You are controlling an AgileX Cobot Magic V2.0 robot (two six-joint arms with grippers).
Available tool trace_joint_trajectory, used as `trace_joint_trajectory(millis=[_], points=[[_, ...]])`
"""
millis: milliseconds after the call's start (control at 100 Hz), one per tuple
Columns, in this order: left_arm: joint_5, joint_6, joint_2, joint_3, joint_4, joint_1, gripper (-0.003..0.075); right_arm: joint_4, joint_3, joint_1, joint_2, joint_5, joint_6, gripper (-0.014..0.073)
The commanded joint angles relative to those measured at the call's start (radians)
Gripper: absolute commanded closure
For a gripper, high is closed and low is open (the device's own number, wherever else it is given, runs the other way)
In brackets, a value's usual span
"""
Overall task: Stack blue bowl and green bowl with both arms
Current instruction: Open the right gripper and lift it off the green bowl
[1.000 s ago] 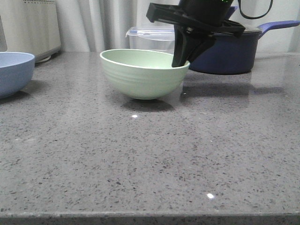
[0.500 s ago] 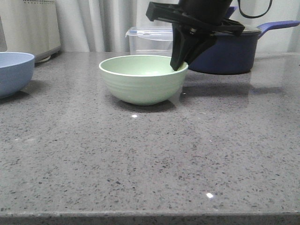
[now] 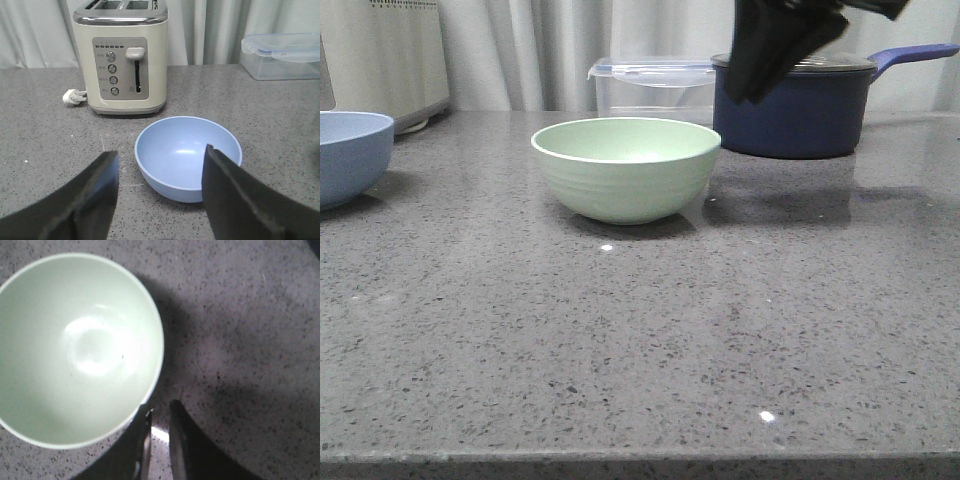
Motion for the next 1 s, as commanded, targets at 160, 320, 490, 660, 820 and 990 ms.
trace_joint_trajectory(millis=[160,320,490,660,820,990], points=[[-0.079,-0.007,0.012,-0.033,-0.013,0.002,0.0356,0.043,0.113,-0.002,-0.089,-0.113,-0.013,0.0475],[-0.079,-0.007,0.012,-0.033,-0.013,0.002,0.0356,0.064,0.160,0.012,-0.088,-0.140,-0.019,0.0477],[-0.079,-0.007,0.012,-0.033,-0.013,0.002,0.0356,0.068,0.168,0.028,-0.084,-0.150,-0.019,0.0511],[-0.079,-0.007,0.012,-0.033,-0.013,0.002,0.0356,0.071,0.168,0.028,-0.084,-0.158,-0.019,0.0582],[-0.079,-0.007,0.012,-0.033,-0.013,0.002,0.0356,0.100,0.168,0.028,-0.075,-0.160,-0.019,0.0582],[-0.079,-0.007,0.012,-0.033,-0.013,0.002,0.0356,0.112,0.168,0.028,-0.034,-0.161,-0.019,0.0582]])
